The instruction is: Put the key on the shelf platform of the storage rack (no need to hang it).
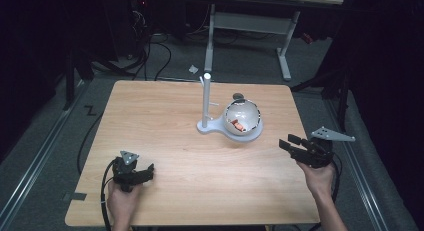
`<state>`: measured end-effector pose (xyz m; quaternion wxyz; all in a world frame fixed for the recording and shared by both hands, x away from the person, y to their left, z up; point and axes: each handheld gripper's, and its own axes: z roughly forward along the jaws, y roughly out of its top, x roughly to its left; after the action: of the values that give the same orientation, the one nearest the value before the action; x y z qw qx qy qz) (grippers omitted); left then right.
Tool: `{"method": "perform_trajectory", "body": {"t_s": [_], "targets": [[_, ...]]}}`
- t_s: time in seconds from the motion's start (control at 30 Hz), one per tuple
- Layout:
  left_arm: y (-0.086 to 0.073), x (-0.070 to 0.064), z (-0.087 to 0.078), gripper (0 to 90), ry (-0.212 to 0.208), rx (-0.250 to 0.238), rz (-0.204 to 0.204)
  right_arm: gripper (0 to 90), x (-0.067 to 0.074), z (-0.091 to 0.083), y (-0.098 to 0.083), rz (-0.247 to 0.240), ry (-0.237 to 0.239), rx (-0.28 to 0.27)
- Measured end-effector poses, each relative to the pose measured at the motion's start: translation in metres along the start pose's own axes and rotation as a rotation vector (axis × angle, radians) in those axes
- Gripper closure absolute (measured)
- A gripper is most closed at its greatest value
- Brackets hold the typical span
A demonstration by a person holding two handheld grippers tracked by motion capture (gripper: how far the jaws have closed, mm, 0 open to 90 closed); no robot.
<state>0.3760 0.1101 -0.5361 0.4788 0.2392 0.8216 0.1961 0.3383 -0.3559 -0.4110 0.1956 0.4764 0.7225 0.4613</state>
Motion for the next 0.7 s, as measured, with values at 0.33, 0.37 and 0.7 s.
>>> {"method": "perform_trajectory", "body": {"t_s": [0.33,0.37,0.7], "targets": [[0.000,0.000,0.000,16.0,0.000,0.000,-0.001,50.9,0.006,0.005,-0.005,-0.002,0.021,0.007],[0.000,0.000,0.000,16.0,-0.003,0.001,0.006,50.8,0.007,0.005,-0.005,0.001,0.024,0.009],[0.000,0.000,0.000,16.0,0.000,0.000,0.000,50.9,0.013,0.013,-0.008,0.000,0.044,0.016]]}}
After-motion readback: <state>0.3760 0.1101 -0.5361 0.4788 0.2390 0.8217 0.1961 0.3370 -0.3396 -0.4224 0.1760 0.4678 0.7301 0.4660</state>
